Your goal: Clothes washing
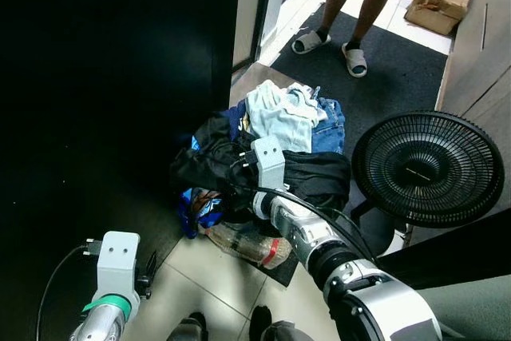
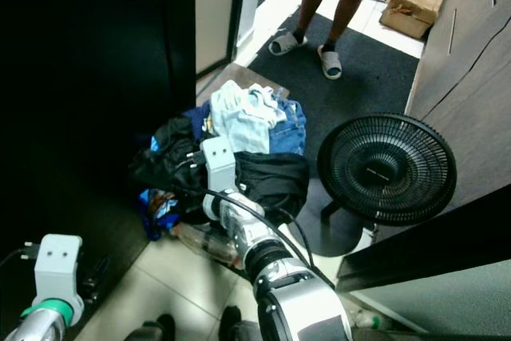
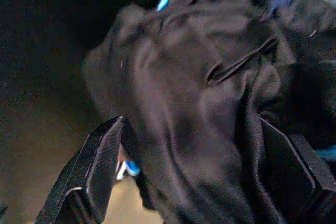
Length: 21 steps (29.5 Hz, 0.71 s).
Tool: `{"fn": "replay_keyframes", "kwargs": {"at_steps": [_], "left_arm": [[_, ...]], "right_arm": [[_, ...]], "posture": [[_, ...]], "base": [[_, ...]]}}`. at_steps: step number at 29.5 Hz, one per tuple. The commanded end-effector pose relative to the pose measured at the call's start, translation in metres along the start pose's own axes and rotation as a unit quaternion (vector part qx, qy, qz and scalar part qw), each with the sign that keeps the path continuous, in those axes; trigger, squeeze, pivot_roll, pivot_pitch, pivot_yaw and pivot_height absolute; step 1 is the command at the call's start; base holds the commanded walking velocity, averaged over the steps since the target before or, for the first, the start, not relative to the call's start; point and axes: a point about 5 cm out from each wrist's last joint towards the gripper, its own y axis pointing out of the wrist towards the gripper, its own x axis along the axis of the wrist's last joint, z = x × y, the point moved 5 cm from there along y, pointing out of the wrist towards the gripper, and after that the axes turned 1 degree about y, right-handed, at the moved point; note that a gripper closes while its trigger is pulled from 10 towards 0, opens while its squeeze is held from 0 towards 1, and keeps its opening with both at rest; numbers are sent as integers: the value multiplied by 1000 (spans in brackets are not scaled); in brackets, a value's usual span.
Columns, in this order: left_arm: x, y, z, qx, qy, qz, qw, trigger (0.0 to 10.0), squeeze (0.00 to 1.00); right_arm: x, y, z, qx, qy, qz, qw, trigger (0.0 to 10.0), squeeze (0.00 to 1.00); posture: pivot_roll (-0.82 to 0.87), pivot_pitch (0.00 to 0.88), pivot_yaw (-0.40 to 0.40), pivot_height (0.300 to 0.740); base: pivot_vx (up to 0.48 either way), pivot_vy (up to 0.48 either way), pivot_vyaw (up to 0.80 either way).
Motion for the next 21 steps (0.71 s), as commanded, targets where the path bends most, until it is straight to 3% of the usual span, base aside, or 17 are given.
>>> {"fn": "replay_keyframes", "kwargs": {"at_steps": [1, 4, 7, 10, 11, 12, 13, 21], "left_arm": [[-15, -13, 7, 10, 2, 31, 999, 10000, 0], [-16, -15, 8, 11, 3, 33, 999, 10000, 0], [-23, -30, 14, 19, 8, 46, 999, 10000, 0], [-24, -34, 16, 21, 9, 50, 999, 10000, 0], [-26, -39, 17, 24, 11, 54, 998, 10000, 0], [-26, -39, 17, 24, 11, 54, 998, 10000, 0], [-27, -40, 17, 25, 11, 55, 998, 10000, 0], [-26, -34, 12, 21, 8, 57, 998, 10000, 0]], "right_arm": [[-30, 1, 13, 0, 17, 54, 998, 10000, 0], [-32, 0, 13, -5, 16, 57, 998, 10000, 0], [-32, -2, -1, -50, 23, 56, 997, 10000, 0], [-30, -3, -7, -65, 24, 52, 996, 10000, 0], [-24, -4, -16, -83, 24, 37, 996, 4784, 0], [-24, -4, -16, -83, 24, 37, 996, 4784, 0], [-18, -5, -21, -95, 15, 26, 995, 0, 0], [15, -8, -37, -121, -33, -37, 991, 0, 0]], "posture": [[359, 372, -80, 740], [359, 372, -80, 740], [400, 408, -70, 740], [405, 414, -69, 740], [406, 415, -69, 740], [406, 415, -69, 740], [400, 413, -71, 740], [372, 396, -73, 740]], "base": [[0, 0, 0], [0, 0, 0], [0, 0, 0], [0, 0, 0], [0, 0, 0], [0, 0, 0], [0, 0, 0], [0, 0, 0]]}}
